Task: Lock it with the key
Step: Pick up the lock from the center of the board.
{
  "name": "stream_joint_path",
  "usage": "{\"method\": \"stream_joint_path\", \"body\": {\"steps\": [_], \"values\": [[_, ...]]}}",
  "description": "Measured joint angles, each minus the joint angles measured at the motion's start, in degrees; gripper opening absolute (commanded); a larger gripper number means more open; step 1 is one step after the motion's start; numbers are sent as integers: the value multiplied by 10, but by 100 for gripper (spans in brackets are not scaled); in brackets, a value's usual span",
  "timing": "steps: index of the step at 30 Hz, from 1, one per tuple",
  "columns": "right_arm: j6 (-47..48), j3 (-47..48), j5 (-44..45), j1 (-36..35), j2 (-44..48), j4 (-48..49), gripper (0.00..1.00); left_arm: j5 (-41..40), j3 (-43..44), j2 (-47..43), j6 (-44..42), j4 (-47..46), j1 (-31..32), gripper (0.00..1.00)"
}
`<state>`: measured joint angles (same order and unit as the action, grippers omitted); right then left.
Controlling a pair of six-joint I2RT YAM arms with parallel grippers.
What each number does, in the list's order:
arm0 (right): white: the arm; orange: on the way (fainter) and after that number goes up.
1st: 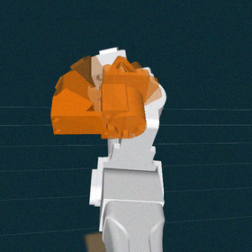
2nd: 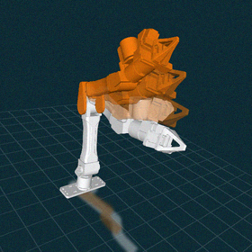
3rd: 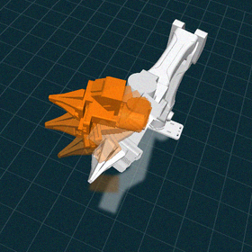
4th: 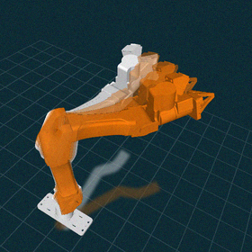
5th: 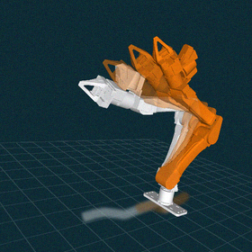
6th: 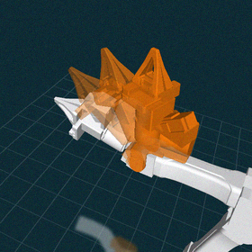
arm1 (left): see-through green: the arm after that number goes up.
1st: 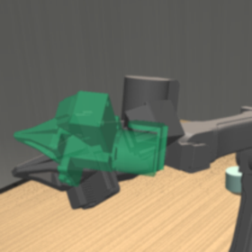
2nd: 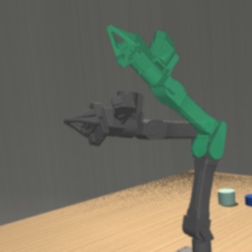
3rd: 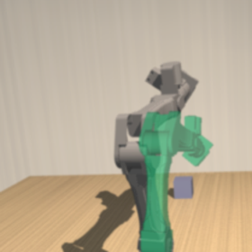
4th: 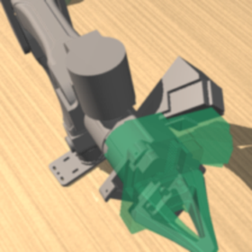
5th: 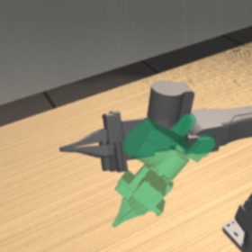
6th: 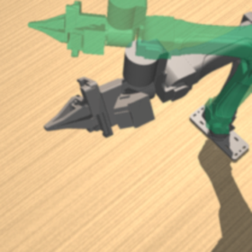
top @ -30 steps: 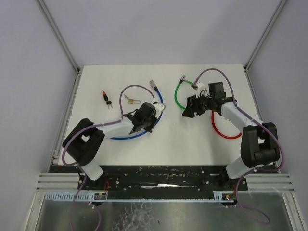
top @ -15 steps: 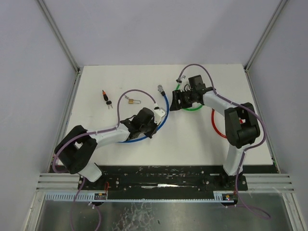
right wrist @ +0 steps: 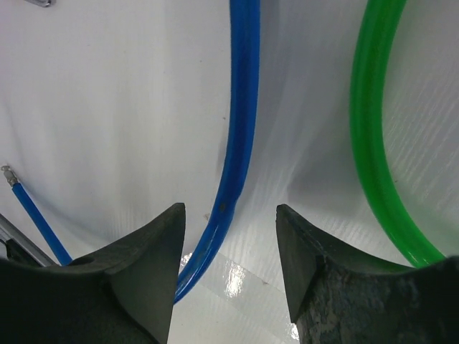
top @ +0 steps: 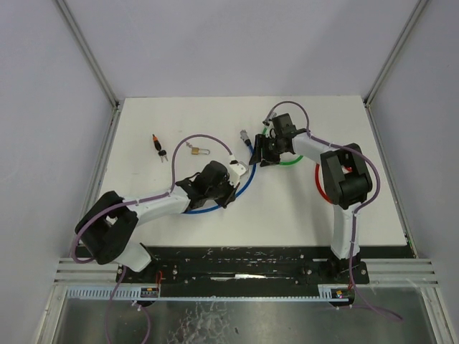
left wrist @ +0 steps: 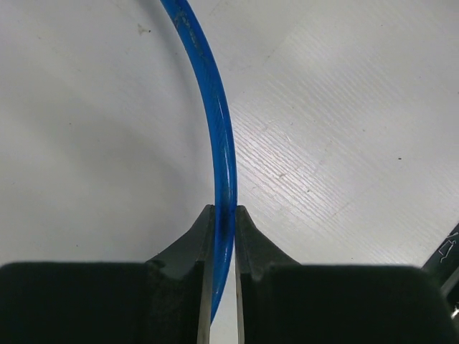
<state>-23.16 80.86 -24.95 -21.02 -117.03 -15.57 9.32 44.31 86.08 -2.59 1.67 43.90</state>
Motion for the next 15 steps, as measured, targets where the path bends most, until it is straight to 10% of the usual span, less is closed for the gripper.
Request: {"method": "stream_joint_path", "body": {"steps": [10, 15], "values": [[-70, 3, -13, 0, -22, 11, 37, 23, -2, -7, 5, 0, 5, 0], [-104, -9, -33, 0, -23, 41, 11, 30, -2, -12, 7, 0, 11, 0]]}}
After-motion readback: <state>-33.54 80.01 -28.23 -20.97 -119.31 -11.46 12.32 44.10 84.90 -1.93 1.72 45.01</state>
